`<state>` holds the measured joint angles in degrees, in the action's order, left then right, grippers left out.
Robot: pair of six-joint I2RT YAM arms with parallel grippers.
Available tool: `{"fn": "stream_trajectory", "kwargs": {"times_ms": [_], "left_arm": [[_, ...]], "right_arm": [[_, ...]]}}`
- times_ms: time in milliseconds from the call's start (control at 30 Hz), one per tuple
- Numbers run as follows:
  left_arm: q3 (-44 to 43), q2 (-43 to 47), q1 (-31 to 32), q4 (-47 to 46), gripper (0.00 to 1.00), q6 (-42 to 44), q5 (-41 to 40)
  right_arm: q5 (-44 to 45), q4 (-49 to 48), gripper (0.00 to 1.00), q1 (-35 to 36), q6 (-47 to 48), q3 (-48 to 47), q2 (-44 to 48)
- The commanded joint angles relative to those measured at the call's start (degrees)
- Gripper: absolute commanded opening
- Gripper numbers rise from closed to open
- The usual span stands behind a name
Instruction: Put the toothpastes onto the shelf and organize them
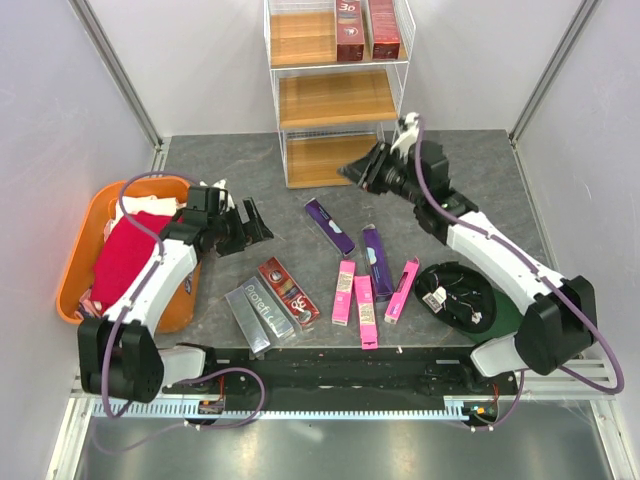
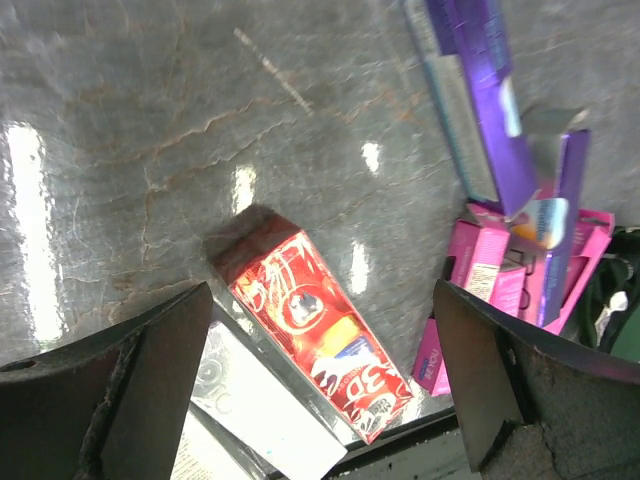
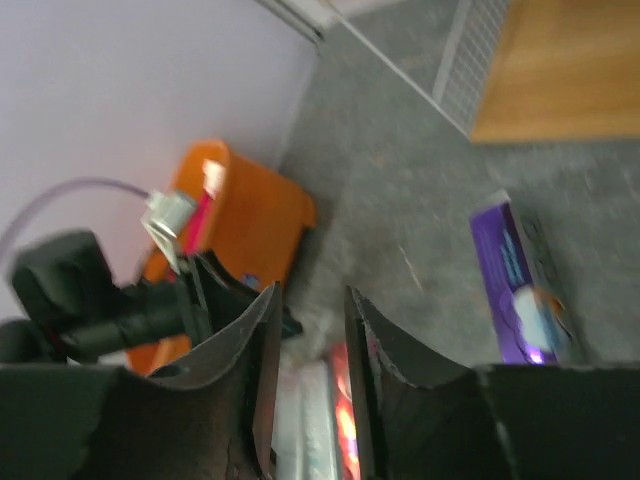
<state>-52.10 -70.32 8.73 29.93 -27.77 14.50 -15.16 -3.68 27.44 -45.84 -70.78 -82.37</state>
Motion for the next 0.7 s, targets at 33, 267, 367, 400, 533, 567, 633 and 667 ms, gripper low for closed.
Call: {"fn": "stream_trajectory", "kwargs": {"times_ms": [33, 267, 367, 400, 533, 567, 633, 667], "left_arm": [[-0.72, -4.29, 1.64, -1.54, 0.98, 0.09, 0.88], [-4.06, -11.06, 6.99, -1.63, 0.95, -0.88, 0.44], [-3.89, -11.59, 9.01, -1.11, 0.94, -1.67, -2.62], [-3.46, -11.24, 9.28, -0.93, 0.94, -1.85, -3.42], [-1.78, -8.43, 9.90, -0.05, 0.94, -2.90, -6.32], [-1.43, -7.38, 9.99, 0.12, 0.94, -3.08, -7.29], [-0.64, -6.50, 10.08, 0.39, 0.94, -3.43, -8.08], [-0.55, -6.23, 10.25, 0.74, 0.94, -3.52, -8.35]], "right_arm": [[-1.10, 0.08, 0.52, 2.26, 2.87, 9.69, 1.33], [-1.28, 0.08, 0.66, 3.67, 2.95, 14.09, 2.12], [-1.36, 0.43, 0.67, 3.67, 3.39, 14.36, 2.04], [-1.45, 0.43, 0.68, 3.58, 3.39, 14.53, 1.95], [-1.98, 0.43, 0.72, 3.76, 3.48, 15.15, 1.25], [-2.15, 0.34, 0.72, 3.67, 3.48, 15.32, 1.16], [-2.51, 0.08, 0.74, 3.67, 3.48, 15.76, 0.63], [-2.68, -0.01, 0.75, 3.67, 3.39, 15.85, 0.54]]}}
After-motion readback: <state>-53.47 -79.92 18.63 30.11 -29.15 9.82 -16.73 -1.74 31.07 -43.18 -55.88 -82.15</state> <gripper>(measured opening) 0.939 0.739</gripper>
